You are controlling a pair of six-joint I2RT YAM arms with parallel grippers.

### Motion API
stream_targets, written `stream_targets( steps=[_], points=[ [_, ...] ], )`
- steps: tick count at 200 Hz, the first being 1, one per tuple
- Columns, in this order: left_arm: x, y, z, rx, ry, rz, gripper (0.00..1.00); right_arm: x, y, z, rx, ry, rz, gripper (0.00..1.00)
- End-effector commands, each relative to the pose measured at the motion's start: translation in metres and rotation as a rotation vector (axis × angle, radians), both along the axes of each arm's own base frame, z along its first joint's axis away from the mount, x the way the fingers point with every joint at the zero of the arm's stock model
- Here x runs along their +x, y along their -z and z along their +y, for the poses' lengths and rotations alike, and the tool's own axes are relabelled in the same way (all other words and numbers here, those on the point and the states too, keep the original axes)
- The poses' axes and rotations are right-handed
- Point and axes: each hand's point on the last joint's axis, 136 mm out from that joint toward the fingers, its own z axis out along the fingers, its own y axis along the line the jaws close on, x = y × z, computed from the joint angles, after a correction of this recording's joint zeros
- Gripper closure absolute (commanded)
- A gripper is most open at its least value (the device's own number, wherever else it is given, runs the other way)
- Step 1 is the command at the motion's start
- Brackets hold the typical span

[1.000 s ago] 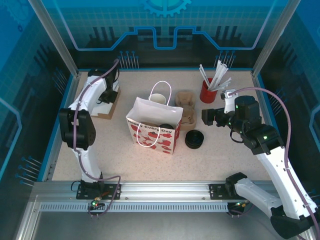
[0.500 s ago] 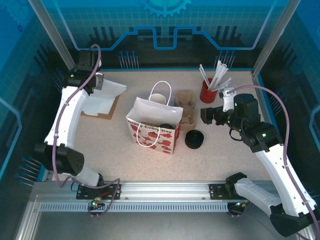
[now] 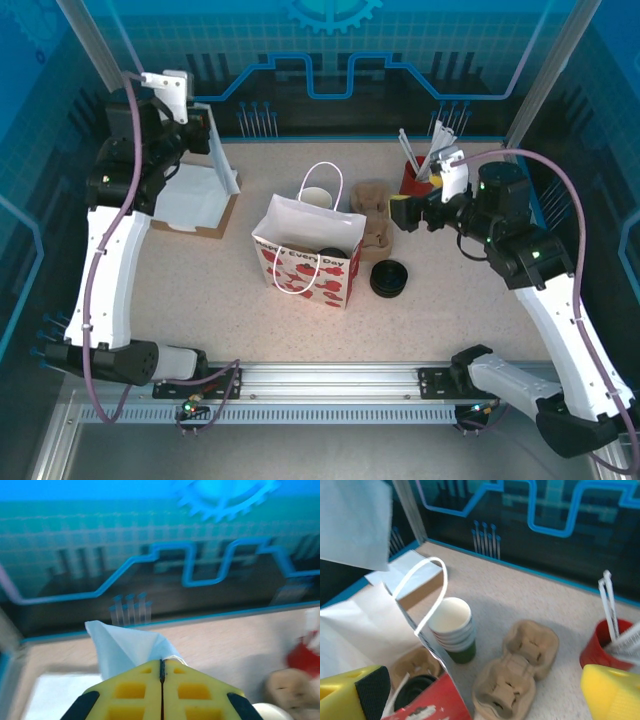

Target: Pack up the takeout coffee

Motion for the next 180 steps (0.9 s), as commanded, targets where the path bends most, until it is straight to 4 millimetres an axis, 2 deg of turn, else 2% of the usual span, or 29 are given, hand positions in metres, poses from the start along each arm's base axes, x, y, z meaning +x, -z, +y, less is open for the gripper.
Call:
stream_targets(
  steps=[1,40,61,84,145,180],
  points=[
    [-0.03,-0.057,-0.048,-0.169,0.283,-0.14,0.93,-0.007,-0.036,0.021,0.031,-0.14,-0.103,0.0],
    [-0.057,-0.084,-0.082,-0.316,0.51,-0.16,0.93,-0.021,-0.065,0.06,-0.013,-0.326,-0.233,0.0],
    [-0.067,-0.092,-0.093,-0.371,0.588,-0.152,0.93,-0.033,-0.078,0.084,-0.076,-0.42,-0.339,0.0],
    [-0.077,-0.096,-0.108,-0.413,0.673,-0.129,0.93,-0.037,-0.091,0.105,-0.112,-0.473,-0.418,0.0],
    [-0.1,-0.091,-0.148,-0.44,0.837,-0.063,0.93,-0.021,-0.109,0.145,-0.167,-0.532,-0.491,0.0],
    [-0.109,-0.091,-0.157,-0.436,0.883,-0.055,0.92,-0.009,-0.118,0.159,-0.147,-0.535,-0.499,0.0]
  ],
)
